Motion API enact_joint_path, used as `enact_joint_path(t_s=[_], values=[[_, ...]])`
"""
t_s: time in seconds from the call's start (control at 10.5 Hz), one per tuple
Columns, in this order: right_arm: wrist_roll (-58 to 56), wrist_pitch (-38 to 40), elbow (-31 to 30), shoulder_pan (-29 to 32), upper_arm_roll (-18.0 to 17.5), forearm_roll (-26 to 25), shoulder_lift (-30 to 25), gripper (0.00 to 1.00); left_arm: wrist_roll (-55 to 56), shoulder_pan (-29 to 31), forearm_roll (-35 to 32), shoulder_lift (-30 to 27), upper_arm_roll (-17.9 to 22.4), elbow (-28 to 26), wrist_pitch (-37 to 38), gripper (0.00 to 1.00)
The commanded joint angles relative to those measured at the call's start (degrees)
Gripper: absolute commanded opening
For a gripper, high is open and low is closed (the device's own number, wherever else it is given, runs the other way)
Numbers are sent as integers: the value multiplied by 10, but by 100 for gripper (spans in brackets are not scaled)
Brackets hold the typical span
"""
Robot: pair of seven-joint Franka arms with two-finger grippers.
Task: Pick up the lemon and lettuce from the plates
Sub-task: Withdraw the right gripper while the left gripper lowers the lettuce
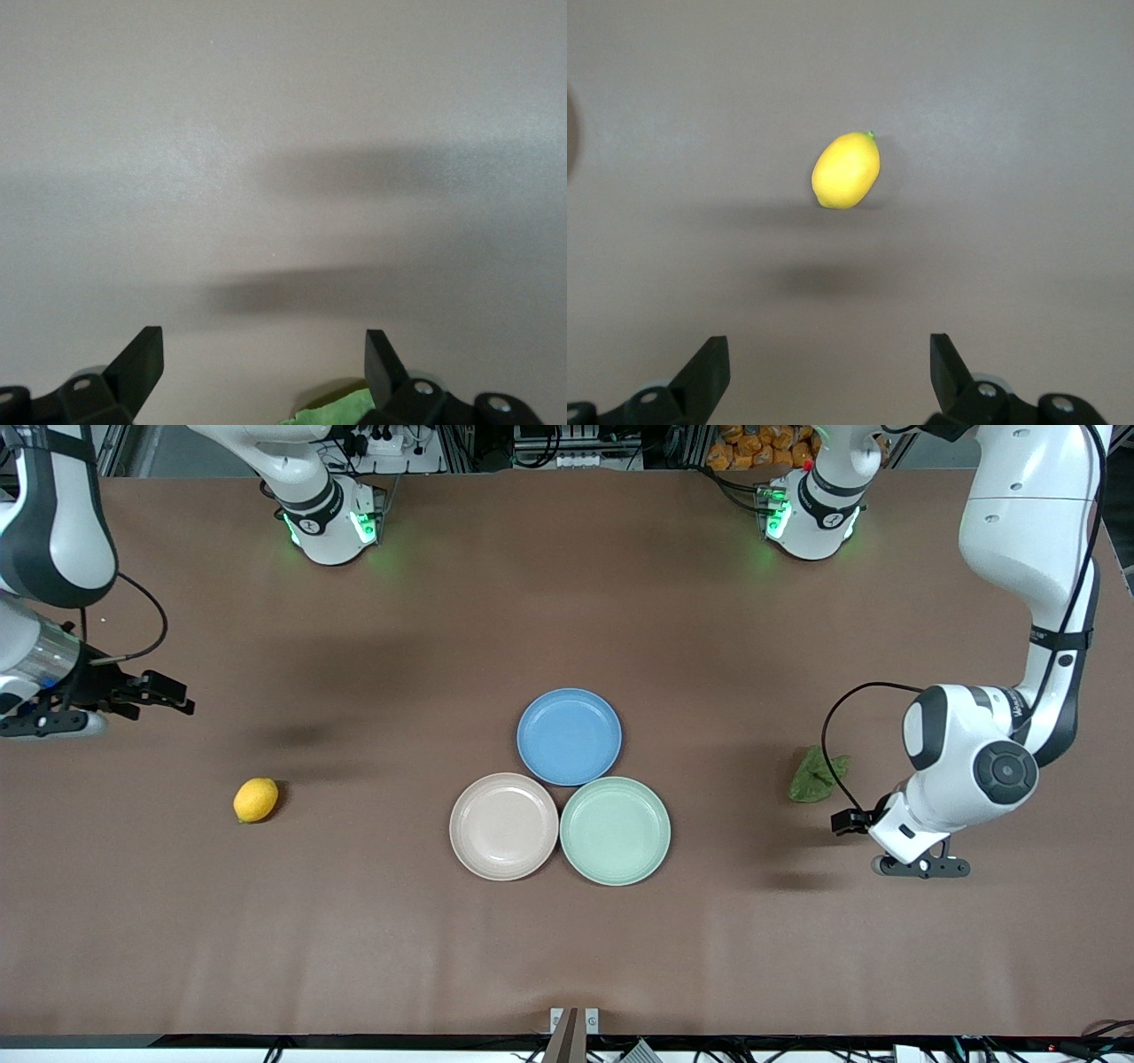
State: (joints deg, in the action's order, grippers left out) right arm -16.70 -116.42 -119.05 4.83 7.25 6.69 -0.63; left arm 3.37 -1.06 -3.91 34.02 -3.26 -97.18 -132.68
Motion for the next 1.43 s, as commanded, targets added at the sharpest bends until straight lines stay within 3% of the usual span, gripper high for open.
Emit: enact_joint_path(t_s=[0.0,0.19,0.48,1.05,1.34], values=[[39,29,30,5,-9,-31,-21,100,-8,10,-8,-40,-6,-89,-85,100],[112,54,56,0,-13,-41,-32,100,-8,12,-8,-47,-7,-118,-131,100],[230,118,141,-7,-47,-86,-31,100,-7,12,-8,-53,-7,-144,-180,100],[201,187,211,-3,-45,-87,-20,100,-3,13,-7,-69,-13,-162,-180,100],[171,210,217,0,-43,-88,-21,100,1,12,-7,-88,-15,-167,-135,100]])
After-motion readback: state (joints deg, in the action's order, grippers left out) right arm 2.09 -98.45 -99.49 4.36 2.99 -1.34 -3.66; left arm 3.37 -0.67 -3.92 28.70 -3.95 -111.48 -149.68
